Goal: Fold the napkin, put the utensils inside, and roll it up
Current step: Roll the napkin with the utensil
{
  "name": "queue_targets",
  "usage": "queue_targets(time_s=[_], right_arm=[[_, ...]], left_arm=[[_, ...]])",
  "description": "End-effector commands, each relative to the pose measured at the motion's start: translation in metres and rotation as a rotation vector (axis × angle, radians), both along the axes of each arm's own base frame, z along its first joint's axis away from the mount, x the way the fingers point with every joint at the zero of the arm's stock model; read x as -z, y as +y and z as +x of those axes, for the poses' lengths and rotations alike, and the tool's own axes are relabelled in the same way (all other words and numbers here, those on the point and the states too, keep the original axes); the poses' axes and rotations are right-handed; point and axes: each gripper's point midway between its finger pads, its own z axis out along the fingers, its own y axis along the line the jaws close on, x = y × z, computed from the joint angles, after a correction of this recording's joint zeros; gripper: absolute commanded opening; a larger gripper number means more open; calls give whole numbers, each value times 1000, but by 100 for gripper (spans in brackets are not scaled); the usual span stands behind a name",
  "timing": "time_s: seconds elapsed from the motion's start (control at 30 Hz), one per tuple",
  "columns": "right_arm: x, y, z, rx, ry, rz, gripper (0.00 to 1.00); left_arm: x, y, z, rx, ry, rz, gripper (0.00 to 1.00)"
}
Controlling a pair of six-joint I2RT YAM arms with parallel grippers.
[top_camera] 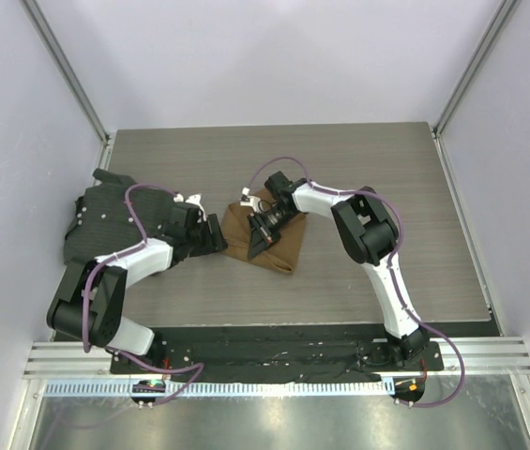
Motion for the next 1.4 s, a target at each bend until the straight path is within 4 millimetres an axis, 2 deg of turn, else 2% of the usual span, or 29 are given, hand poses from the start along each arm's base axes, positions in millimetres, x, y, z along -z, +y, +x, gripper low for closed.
queue_targets(time_s=[0.0, 0.23, 0.37, 0.5, 0.53, 0.7, 0.77, 0.83, 0.87, 0.9, 0.93, 0.97, 1.03, 1.07, 1.1, 1.17, 1.2, 1.3, 1.37], right_arm=[[34, -14, -1, 7, 28, -96, 1], [40, -16, 2, 10, 60, -92, 1], [45, -18, 2, 10, 78, -101, 1], [47, -19, 2, 9, 86, -101, 1], [47, -18, 2, 7, 87, -100, 1], [38, -18, 6, 14, 68, -94, 4], [26, -16, 10, 20, 40, -88, 7], [10, -16, 15, 31, -9, -88, 15], [3, -16, 17, 35, -31, -87, 18], [-1, -18, 18, 41, -48, -93, 26], [-5, -18, 24, 60, -90, -101, 29], [-24, -17, 29, 73, -147, -83, 32], [-33, -18, 33, 104, -199, -84, 41], [-48, -21, 41, 136, -274, -94, 43], [-49, -25, 39, 148, -290, -105, 45], [-56, -29, 48, 201, -366, -125, 48], [-67, -33, 44, 210, -402, -122, 49], [-81, -36, 36, 222, -476, -132, 51], [-90, -31, 27, 221, -522, -127, 51]], left_arm=[[-6, -2, 16, 1, -62, 9, 58], [0, -3, 19, 5, -63, 11, 51], [3, -3, 21, 7, -65, 16, 36], [6, -3, 20, 10, -59, 19, 32], [7, -2, 20, 10, -56, 20, 25], [14, -1, 15, 6, -10, 34, 14], [12, -2, 17, 9, 3, 36, 5], [16, 0, 12, 8, 45, 47, 0], [13, -2, 15, 7, 46, 46, 0], [16, -2, 13, 9, 66, 51, 0], [18, -1, 9, 12, 96, 61, 0], [19, -1, 9, 14, 111, 64, 0], [21, -3, 10, 18, 145, 64, 0], [24, -2, 4, 17, 185, 72, 0], [20, -4, 8, 19, 185, 68, 0], [22, -5, 2, 27, 229, 69, 0], [19, -7, 6, 27, 231, 64, 0], [21, -9, 0, 43, 288, 65, 0], [18, -13, 3, 54, 301, 58, 0]])
